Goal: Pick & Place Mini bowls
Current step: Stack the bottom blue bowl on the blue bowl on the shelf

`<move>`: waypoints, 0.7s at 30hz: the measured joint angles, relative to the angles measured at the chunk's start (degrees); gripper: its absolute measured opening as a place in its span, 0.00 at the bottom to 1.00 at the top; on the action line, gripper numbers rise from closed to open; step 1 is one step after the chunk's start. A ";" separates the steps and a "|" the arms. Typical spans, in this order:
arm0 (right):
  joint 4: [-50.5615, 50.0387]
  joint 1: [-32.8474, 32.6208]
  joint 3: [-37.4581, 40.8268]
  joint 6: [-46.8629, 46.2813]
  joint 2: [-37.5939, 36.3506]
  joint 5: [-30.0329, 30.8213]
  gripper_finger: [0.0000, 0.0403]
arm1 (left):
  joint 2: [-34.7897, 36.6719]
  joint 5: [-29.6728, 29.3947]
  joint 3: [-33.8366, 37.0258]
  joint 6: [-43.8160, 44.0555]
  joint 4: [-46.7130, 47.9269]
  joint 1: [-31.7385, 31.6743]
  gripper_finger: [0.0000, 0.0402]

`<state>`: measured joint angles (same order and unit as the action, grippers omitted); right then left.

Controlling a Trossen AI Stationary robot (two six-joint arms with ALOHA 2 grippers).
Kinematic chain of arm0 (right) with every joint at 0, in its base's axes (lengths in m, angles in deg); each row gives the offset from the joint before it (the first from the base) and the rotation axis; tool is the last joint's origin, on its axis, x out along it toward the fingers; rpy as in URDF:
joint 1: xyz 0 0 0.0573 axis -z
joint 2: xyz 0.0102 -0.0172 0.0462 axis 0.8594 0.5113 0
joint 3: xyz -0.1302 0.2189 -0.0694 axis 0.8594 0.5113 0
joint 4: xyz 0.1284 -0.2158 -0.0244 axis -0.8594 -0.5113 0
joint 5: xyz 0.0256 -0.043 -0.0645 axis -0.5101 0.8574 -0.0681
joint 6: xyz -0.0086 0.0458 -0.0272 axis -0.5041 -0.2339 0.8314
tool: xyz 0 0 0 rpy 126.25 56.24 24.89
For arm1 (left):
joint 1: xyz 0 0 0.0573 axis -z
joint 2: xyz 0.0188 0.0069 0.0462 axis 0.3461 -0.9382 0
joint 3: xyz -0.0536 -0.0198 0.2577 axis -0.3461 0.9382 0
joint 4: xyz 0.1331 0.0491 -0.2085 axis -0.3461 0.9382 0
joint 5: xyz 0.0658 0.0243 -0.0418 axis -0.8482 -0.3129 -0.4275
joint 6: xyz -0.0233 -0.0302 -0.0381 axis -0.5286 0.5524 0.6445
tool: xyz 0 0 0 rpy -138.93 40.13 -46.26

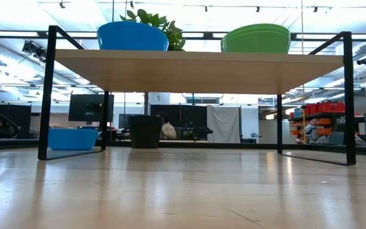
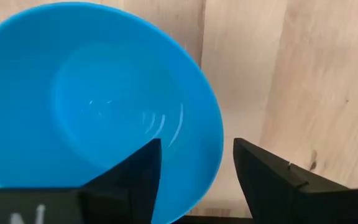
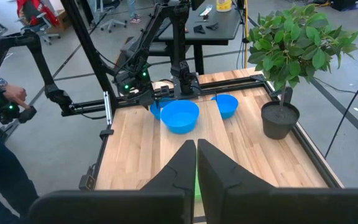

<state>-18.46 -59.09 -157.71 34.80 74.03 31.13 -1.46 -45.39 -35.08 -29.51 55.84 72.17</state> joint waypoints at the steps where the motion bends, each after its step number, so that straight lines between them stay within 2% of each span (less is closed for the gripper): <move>1: 0.00 0.01 0.00 -0.01 0.00 -0.01 0.05 | 0.00 0.00 0.00 -0.04 -0.04 0.00 0.50; 21: 0.01 0.02 0.00 0.00 -0.01 0.01 0.05 | 0.00 0.92 0.00 -0.57 -0.70 0.00 0.27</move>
<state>-18.45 -59.07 -157.71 34.80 74.02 31.15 -1.46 -44.47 -35.08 -30.08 55.14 72.17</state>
